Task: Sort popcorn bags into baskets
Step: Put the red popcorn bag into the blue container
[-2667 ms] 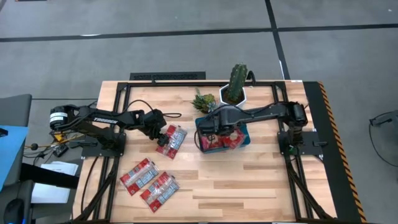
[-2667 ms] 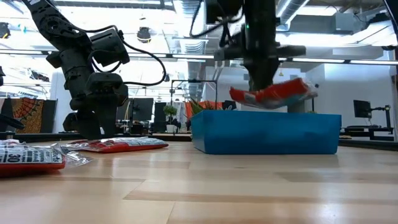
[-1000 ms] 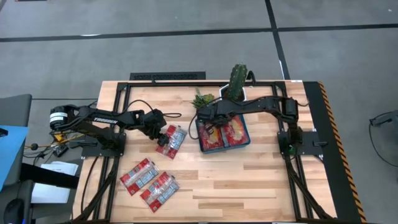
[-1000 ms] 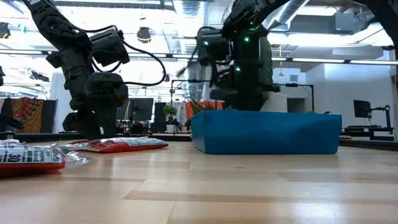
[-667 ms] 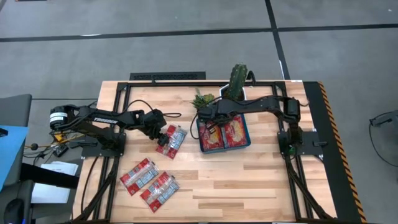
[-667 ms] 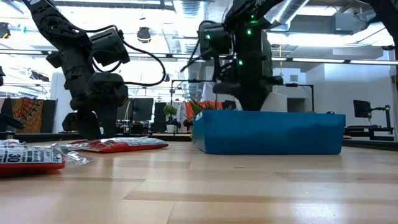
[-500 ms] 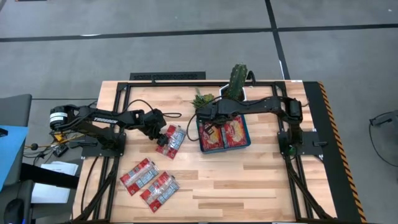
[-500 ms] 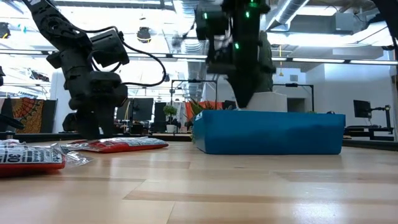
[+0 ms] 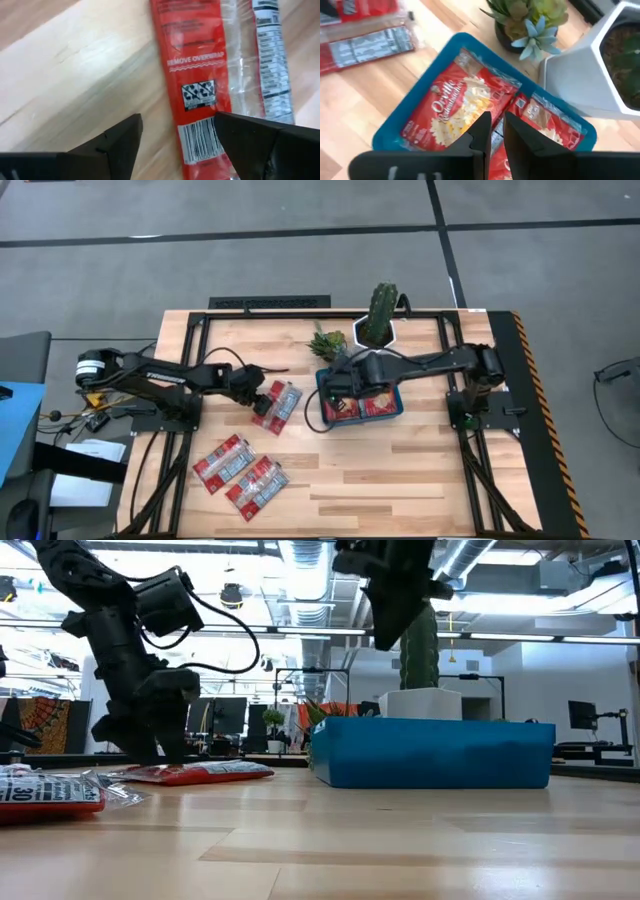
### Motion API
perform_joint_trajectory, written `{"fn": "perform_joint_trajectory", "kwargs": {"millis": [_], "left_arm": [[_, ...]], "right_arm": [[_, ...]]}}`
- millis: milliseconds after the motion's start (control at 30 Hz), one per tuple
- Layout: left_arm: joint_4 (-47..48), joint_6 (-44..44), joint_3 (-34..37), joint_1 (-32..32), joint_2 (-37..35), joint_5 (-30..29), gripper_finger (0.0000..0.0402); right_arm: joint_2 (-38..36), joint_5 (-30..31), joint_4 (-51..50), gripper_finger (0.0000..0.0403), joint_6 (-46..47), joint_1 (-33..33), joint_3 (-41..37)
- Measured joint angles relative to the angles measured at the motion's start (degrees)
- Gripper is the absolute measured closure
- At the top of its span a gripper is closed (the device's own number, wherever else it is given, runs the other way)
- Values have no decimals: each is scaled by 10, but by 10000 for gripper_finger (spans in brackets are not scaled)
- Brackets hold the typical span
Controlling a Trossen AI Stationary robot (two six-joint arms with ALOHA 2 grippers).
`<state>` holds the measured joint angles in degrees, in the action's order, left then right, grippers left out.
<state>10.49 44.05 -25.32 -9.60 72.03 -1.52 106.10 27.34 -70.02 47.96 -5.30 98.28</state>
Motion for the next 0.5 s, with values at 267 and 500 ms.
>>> {"fn": "perform_joint_trajectory", "kwargs": {"millis": [267,500], "left_arm": [[-39,41,0,41,48,-19,167],[-70,67,-3,65,103,-35,297]], "right_arm": [[0,2,6,332,2,-27,0],[0,28,51,332,-38,-34,0]]}}
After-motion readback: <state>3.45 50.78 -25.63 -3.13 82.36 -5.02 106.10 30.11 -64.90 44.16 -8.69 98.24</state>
